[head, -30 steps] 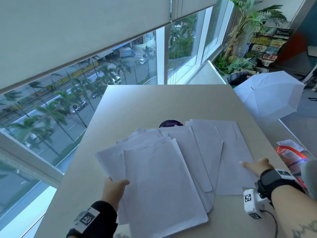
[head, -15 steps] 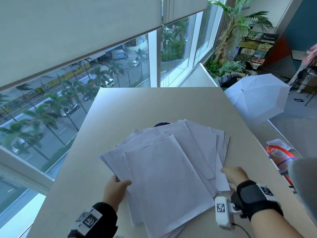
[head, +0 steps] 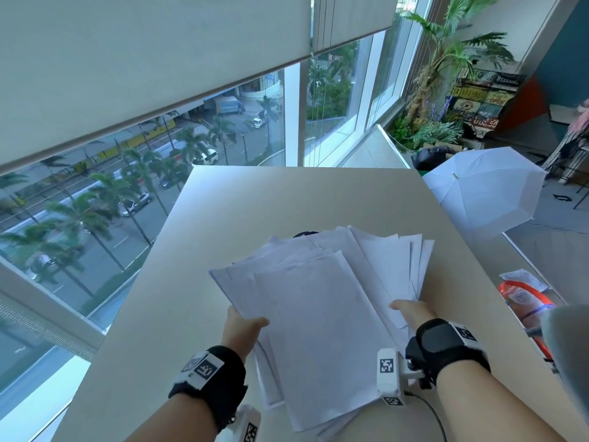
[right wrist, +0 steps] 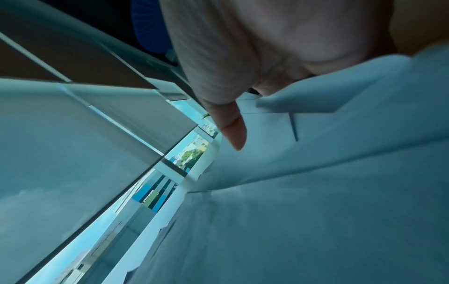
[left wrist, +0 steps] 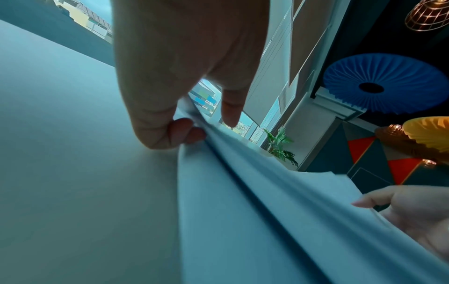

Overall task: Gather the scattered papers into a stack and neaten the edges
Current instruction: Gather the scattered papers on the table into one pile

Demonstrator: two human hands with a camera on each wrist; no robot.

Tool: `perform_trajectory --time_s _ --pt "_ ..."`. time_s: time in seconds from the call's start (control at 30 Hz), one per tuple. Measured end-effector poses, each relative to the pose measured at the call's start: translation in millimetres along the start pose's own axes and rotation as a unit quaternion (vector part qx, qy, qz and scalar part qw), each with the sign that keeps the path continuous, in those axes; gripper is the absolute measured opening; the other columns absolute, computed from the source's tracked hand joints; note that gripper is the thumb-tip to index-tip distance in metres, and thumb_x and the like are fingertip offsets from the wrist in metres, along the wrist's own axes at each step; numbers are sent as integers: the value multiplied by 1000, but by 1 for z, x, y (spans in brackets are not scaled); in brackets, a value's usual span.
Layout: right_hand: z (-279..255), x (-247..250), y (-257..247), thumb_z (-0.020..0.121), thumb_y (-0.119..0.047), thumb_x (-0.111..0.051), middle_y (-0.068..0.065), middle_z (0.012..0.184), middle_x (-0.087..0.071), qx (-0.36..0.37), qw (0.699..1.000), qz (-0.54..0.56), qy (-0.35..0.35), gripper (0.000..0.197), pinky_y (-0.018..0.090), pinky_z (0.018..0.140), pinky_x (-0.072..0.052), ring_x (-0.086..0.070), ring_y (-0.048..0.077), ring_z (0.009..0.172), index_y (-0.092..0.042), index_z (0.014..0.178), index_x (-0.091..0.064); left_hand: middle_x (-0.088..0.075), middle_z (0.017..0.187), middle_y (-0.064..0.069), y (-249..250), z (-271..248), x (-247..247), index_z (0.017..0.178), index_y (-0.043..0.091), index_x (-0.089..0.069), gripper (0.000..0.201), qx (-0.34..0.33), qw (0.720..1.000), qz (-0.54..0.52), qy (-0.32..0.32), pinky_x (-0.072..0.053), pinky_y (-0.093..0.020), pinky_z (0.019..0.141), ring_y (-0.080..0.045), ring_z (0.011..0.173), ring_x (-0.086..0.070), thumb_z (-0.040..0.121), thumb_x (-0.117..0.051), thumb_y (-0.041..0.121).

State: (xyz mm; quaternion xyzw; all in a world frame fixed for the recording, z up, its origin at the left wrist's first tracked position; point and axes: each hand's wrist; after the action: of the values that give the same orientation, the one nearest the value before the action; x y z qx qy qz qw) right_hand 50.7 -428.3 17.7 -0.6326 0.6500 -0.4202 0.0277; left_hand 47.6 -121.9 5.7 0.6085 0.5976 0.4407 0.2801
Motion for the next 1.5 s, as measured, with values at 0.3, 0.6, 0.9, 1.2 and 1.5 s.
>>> perform_trajectory --time_s 0.3,0.6,0.9,1.2,1.5 --pt "-2 5 30 72 2 -67 22 100 -63 84 996 24 -23 41 46 94 -48 -61 37 98 12 109 -52 -57 83 -2 3 -2 -12 100 12 -41 33 -35 994 99 -13 -47 -34 80 -27 87 -56 74 -56 -1" --pt "2 42 77 52 7 -70 24 100 -70 38 982 -7 -185 55 47 87 -52 -64 38 98 3 106 -59 -64 78 -13 -19 -21 14 121 24 -30 73 52 992 -78 -80 -48 -26 42 -25 59 -61 64 -60 -10" --pt "0 44 66 83 3 -59 22 112 -58 57 983 151 -93 37 45 86 -47 -56 34 101 0 117 -46 -66 84 -15 -30 -23 36 103 18 -45 60 82 985 -66 -136 -51 -28 40 -24 61 -65 49 -51 -5" --pt "1 24 73 79 17 -56 19 92 -64 89 987 120 -59 33 37 82 -46 -58 32 88 10 111 -56 -59 94 -32 -44 -24 45 95 18 -46 56 34 982 -103 -156 -48 -36 58 -32 77 -60 46 -44 -9" --pt "-15 35 69 84 -16 -65 18 123 -55 85 992 95 -22 51 41 103 -36 -52 34 114 6 126 -45 -66 108 -31 -34 -27 22 113 -4 -55 73 37 984 -130 -116 -52 -51 85 -42 96 -65 42 -69 -2"
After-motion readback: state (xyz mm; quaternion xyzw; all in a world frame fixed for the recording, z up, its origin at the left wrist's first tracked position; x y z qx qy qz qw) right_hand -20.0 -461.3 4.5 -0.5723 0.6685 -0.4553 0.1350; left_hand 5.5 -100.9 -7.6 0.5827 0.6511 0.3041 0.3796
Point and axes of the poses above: each hand's wrist, its own z-axis towards the middle knuckle, its own x-axis out of the back of the hand, y = z × x
